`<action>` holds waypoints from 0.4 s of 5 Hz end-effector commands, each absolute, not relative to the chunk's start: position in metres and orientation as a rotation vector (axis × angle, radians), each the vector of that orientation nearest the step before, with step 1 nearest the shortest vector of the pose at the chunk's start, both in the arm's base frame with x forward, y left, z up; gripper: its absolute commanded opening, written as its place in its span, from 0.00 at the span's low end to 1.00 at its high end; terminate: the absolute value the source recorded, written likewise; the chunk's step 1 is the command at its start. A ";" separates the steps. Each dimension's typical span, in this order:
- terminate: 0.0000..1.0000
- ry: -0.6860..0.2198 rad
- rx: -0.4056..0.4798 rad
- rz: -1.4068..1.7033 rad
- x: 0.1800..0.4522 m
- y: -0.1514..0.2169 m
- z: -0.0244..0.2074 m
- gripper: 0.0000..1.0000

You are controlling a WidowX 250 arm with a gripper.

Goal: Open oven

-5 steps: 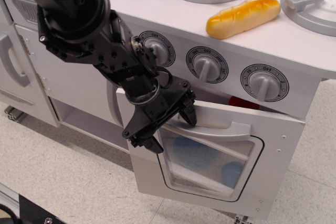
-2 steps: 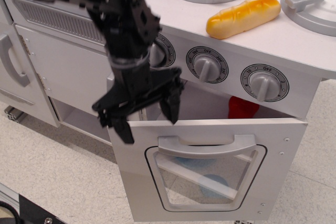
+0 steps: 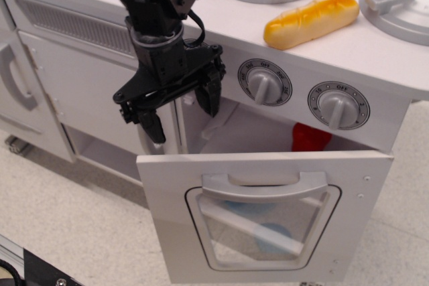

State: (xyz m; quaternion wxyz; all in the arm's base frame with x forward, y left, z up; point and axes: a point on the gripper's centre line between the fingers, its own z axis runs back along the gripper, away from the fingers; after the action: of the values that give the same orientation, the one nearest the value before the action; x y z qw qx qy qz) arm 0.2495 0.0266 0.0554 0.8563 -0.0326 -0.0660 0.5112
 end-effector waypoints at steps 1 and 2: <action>0.00 -0.292 0.082 0.881 0.274 0.037 0.042 1.00; 0.00 -0.339 0.112 0.795 0.272 0.039 0.023 1.00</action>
State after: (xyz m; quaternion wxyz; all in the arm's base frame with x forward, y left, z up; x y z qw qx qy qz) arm 0.2664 0.0401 0.0117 0.9095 0.0571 -0.1504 0.3833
